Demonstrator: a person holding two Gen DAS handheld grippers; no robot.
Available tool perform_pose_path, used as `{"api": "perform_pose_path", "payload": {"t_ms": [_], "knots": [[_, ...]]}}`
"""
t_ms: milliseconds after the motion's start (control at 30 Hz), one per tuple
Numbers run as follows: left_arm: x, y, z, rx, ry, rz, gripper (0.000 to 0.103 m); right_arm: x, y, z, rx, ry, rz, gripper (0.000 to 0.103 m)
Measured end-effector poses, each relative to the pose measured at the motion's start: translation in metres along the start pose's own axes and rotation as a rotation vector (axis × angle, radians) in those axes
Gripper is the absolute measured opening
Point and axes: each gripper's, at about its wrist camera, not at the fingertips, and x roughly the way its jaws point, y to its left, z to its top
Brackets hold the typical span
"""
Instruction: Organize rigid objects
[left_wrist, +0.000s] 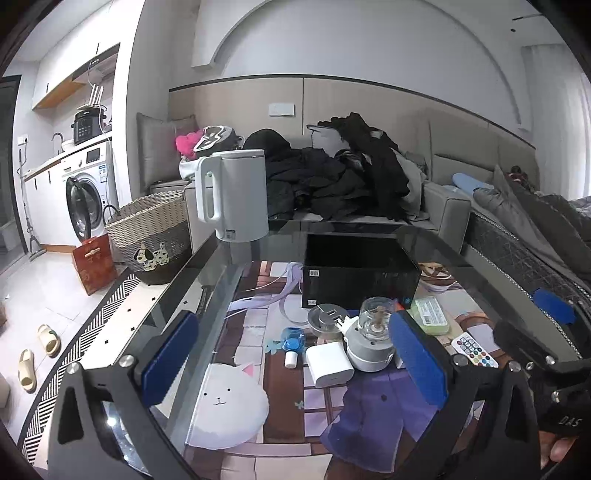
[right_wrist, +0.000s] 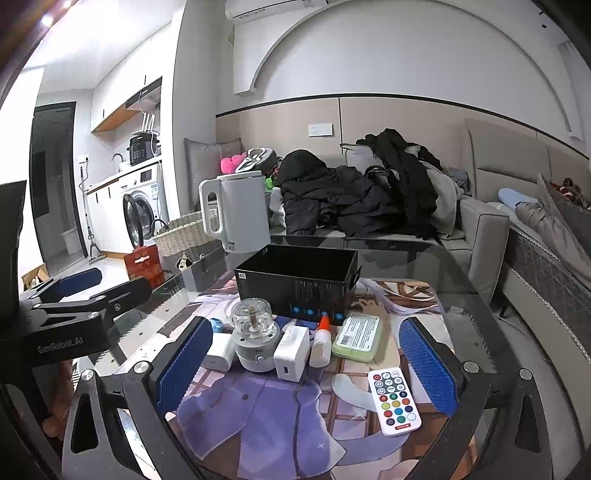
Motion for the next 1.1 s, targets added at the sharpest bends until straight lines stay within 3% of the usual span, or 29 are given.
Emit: {"api": "perform_pose_path", "payload": {"t_ms": [1100], "knots": [[0.012, -0.001, -0.004, -0.020, 0.063, -0.025, 0.103, -0.001, 0.001, 0.003, -0.019, -0.014, -0.054, 0.103]]}}
